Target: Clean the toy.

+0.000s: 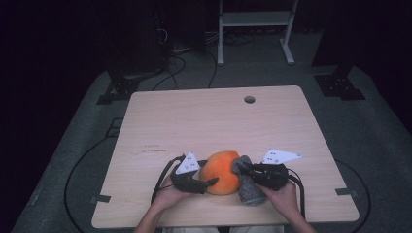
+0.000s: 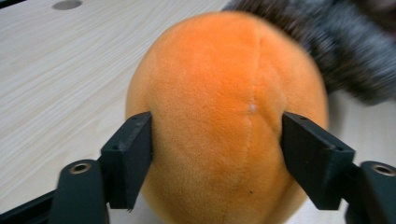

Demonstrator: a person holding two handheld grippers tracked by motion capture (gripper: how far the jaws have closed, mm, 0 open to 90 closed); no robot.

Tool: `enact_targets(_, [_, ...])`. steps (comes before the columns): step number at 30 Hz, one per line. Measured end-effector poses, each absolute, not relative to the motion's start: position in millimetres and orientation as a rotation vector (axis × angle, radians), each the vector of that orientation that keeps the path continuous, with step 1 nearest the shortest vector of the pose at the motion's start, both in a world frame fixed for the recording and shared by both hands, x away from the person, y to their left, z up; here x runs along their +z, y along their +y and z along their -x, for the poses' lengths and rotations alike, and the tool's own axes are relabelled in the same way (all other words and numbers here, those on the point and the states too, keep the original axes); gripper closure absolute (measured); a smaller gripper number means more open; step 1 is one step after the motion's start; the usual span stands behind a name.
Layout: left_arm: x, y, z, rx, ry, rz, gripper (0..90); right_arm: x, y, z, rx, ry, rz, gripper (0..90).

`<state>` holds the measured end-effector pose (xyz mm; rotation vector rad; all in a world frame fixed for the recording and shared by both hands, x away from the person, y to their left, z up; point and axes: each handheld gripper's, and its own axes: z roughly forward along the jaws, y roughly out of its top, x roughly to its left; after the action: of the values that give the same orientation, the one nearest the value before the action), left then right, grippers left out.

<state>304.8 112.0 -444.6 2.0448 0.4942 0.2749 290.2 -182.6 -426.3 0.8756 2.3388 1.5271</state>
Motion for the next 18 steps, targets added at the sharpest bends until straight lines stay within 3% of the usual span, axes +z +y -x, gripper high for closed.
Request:
enact_targets(3, [-443, 114, -311, 0.222, 0.559, -2.001, 7.1, -432, -183, -287, 1.536, 2.357, -0.882, 81.0])
enact_targets(5, [-448, 110, -320, 0.112, 0.623, -2.024, 4.9, -433, -182, -283, 1.532, 2.364, -0.866, 80.9])
enact_targets(6, [-450, 108, -320, 0.094, 0.622, -2.022, 8.2, -434, -182, -282, 1.526, 2.364, -0.858, 80.9])
enact_targets(8, [-449, 107, -318, 0.129, 0.605, -2.022, 22.2, -434, -184, -283, 1.516, 2.367, -0.861, 80.9])
enact_targets(9, [-447, 106, -316, 0.176, 0.584, -2.029, 22.2, -433, -186, -284, 1.511, 2.364, -0.869, 81.0])
enact_targets(10, [-443, 103, -313, 0.247, 0.561, -2.029, 28.4, -433, -189, -286, 1.519, 2.359, -0.892, 81.0])
enact_targets(11, [-435, 97, -302, 0.456, 0.482, -2.017, 33.2, -428, -192, -287, 1.536, 2.326, -0.899, 81.0])
enact_targets(12, [-435, 97, -302, 0.456, 0.482, -2.017, 33.5, -424, -193, -287, 1.556, 2.295, -0.891, 81.0])
enact_targets(14, [-433, 90, -295, 0.608, 0.415, -2.049, 33.5, -420, -193, -287, 1.587, 2.272, -0.886, 81.0])
enact_targets(15, [-435, 89, -293, 0.598, 0.373, -2.067, 32.9, -417, -192, -288, 1.598, 2.26, -0.876, 81.0])
enact_targets(18, [-437, 92, -296, 0.497, 0.412, -2.03, 17.4, -422, -187, -289, 1.559, 2.297, -0.872, 81.0])
